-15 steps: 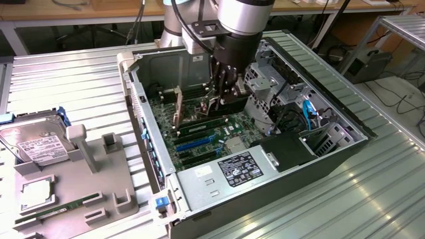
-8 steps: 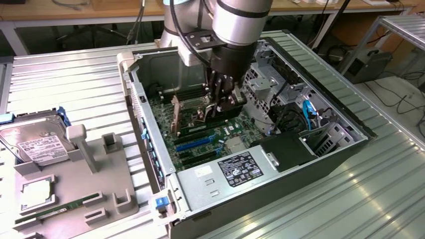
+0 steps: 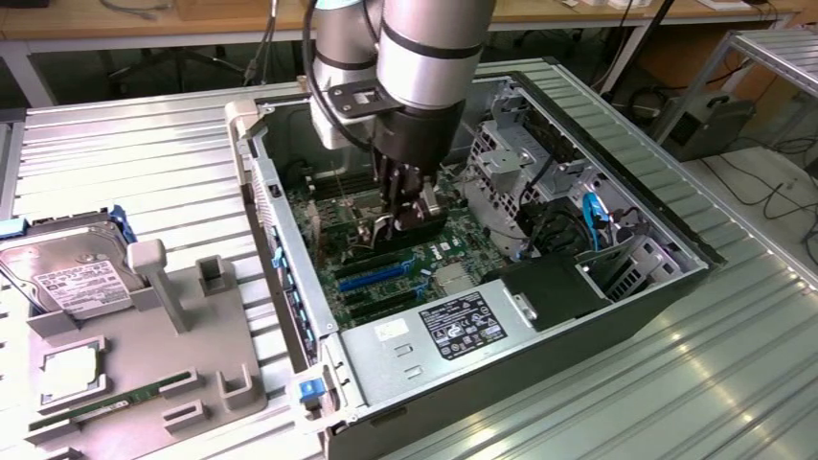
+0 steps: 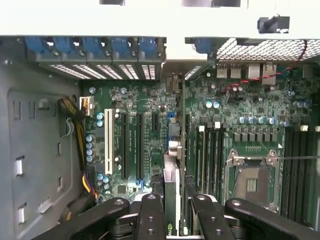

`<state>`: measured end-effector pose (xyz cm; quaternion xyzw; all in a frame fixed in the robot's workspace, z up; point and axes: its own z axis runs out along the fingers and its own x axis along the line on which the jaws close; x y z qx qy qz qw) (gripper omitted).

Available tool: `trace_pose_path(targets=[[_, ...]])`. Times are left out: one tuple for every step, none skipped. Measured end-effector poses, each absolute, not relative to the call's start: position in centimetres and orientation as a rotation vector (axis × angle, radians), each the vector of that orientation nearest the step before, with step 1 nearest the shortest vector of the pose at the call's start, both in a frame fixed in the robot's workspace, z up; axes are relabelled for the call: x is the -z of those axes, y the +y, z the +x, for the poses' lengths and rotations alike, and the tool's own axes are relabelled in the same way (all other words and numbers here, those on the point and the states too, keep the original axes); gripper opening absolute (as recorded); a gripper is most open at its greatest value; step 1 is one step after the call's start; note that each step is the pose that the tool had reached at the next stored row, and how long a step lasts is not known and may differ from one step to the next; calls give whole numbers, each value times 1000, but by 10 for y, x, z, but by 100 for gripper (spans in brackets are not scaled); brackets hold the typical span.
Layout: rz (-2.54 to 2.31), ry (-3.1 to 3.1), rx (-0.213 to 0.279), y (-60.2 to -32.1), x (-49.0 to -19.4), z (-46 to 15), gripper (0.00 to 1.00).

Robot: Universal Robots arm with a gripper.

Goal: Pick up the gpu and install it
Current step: 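Insert the gpu into the slot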

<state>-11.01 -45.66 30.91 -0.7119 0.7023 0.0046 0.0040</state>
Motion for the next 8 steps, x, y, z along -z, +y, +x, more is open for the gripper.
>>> trace_pose_path(targets=[[-2231,2200,-14,-457,-307,-111,26],[-2230,2200,-13,-457,-305,-112,26],[-2230,2200,-13,-457,-304,-112,26],[-2230,2200,-13,-457,-302,-113,26],[-2230,2200,-12,-457,-300,-113,26],[-2230,2200,-12,-457,-298,-114,26],[-2230,2199,-12,-457,-296,-115,26],[-2230,2199,-12,-457,-294,-115,26]])
